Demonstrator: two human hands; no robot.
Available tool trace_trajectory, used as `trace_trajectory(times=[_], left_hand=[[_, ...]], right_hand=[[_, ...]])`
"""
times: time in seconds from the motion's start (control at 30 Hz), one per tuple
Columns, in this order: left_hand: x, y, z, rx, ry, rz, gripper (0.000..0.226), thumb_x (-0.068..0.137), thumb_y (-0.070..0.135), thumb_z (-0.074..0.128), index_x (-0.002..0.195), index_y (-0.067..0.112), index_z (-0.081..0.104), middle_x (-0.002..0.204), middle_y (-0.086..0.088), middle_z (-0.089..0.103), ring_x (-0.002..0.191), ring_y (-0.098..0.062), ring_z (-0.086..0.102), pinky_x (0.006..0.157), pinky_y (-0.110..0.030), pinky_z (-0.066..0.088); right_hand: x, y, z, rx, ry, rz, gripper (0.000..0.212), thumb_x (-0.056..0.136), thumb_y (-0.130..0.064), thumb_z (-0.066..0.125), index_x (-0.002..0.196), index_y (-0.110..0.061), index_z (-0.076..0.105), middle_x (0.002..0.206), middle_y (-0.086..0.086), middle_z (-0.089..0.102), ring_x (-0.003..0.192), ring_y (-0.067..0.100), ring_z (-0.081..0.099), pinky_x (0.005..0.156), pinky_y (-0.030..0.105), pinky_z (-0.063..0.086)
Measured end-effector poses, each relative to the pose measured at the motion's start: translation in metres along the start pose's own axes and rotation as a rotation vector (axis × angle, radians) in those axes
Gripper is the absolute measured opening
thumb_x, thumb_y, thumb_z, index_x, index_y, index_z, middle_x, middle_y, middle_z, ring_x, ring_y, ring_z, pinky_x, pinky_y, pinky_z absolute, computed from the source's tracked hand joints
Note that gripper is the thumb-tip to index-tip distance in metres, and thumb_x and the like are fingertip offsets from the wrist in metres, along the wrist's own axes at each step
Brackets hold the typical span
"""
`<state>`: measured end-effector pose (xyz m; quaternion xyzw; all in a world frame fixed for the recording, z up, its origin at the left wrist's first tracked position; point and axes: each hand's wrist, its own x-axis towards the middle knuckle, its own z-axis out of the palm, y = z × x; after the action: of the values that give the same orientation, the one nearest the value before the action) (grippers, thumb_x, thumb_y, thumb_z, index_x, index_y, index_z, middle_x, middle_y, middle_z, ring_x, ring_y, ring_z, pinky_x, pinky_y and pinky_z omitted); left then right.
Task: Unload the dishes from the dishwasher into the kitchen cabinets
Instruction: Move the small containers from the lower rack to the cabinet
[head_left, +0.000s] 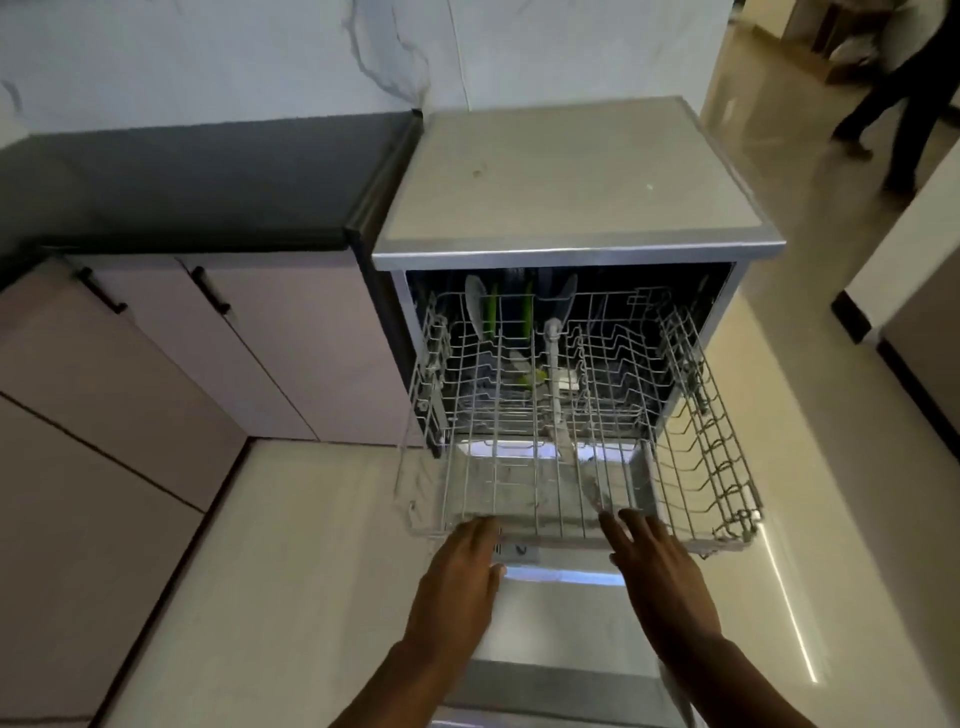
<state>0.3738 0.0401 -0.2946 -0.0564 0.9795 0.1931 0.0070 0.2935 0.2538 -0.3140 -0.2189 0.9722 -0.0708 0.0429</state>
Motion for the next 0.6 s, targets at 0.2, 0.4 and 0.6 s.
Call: trace_trajectory(times=[0.2,0.4,0.6], left_hand=[[0.061,0.002,0.093,0.170,-0.193,0.114,0.038,0.069,0.036,0.073,0.105,0.024,0.070,0.093,0.009,0.071,0.083,-0.011,0.068,0.081,-0.024,0.049],[0.089,-0.014,0.096,0.365,-0.156,0.249,0.027,0.061,0.016,0.076,0.084,0.027,0.067,0.075,0.008,0.064,0.073,-0.014,0.064,0.060,-0.024,0.051],[0.179,-0.027,0.081,0.485,-0.120,0.243,0.050,0.038,0.007,0.085,0.083,0.020,0.069,0.079,0.002,0.066,0.071,-0.016,0.065,0.055,-0.021,0.052]], right_hand=[[0.031,0.038,0.047,0.125,-0.101,-0.116,0.053,0.042,-0.011,0.090,0.090,-0.021,0.068,0.086,-0.002,0.057,0.067,0.013,0.058,0.041,0.019,0.040],[0.051,0.050,0.060,0.253,-0.063,-0.183,0.047,0.051,-0.013,0.087,0.089,-0.026,0.061,0.087,-0.006,0.051,0.068,0.008,0.050,0.047,0.018,0.040],[0.132,0.050,0.064,0.202,0.136,-0.117,0.048,0.048,0.000,0.086,0.090,-0.012,0.065,0.089,0.005,0.057,0.077,0.019,0.051,0.053,0.022,0.038]])
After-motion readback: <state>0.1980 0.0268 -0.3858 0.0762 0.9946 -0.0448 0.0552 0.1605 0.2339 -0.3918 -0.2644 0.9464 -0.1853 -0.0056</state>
